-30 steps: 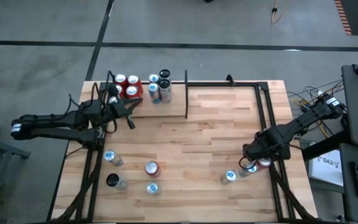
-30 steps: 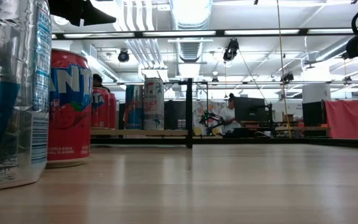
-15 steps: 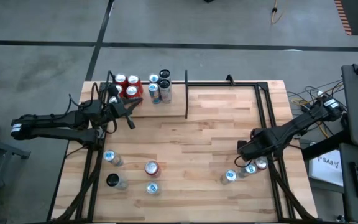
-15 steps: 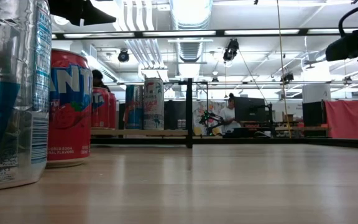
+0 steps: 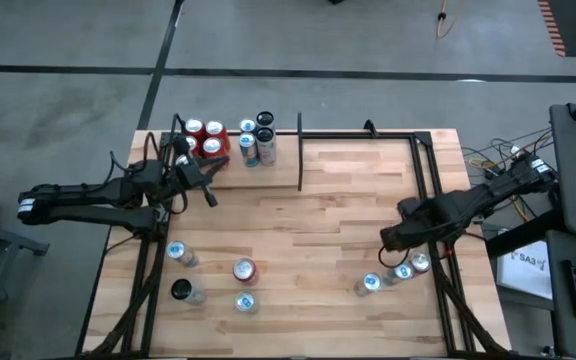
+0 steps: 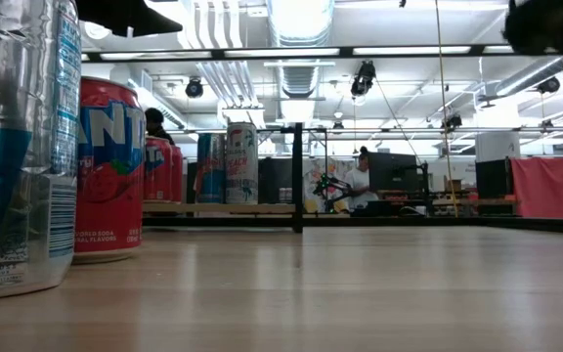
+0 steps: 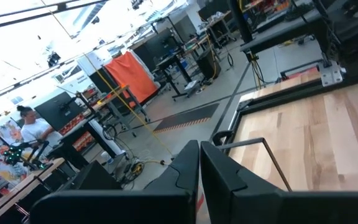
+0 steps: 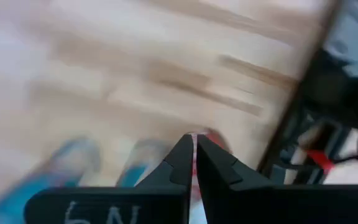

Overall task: Place canned beverage on shelf
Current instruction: Put the red/white soda can on the shelf

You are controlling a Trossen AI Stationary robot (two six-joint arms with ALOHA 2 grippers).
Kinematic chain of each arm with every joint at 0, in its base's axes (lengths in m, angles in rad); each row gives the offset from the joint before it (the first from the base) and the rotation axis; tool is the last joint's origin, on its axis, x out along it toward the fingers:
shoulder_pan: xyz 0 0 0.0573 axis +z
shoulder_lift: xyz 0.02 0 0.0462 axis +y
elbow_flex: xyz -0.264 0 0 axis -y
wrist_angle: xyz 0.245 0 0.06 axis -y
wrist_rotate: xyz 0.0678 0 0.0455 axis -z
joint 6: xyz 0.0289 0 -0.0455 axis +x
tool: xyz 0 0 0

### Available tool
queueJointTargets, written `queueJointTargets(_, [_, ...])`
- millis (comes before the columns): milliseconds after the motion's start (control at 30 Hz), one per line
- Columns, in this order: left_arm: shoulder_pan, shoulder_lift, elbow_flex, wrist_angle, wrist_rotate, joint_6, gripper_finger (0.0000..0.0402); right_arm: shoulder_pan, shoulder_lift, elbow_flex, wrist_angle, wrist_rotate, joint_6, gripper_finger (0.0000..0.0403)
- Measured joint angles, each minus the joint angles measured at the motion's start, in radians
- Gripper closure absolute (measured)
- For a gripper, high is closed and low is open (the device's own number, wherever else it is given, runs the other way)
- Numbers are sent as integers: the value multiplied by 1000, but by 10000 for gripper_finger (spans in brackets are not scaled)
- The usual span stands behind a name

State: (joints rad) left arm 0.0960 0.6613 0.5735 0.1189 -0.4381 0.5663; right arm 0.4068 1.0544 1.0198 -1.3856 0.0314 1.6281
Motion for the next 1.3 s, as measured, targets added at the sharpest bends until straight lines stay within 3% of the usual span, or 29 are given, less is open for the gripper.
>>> queueJointTargets(233, [-1, -2, 0, 6, 1, -113, 402, 21, 56, 180, -4, -63, -636, 394])
queueJointTargets(400, [-2, -2, 0, -7, 2, -256, 402, 29, 107, 220, -67, -54, -842, 391])
queueJointTargets(600, [-3, -2, 0, -7, 31, -364, 402, 29, 138, 214, -169, -121, -903, 338])
queueJointTargets(1033, [-3, -2, 8, 31, 48, -382, 402, 186, 135, 199, -185, -133, -922, 129])
queueJointTargets(1300, [-3, 0, 8, 42, 48, -388, 402, 305, 135, 137, -156, -117, -850, 72])
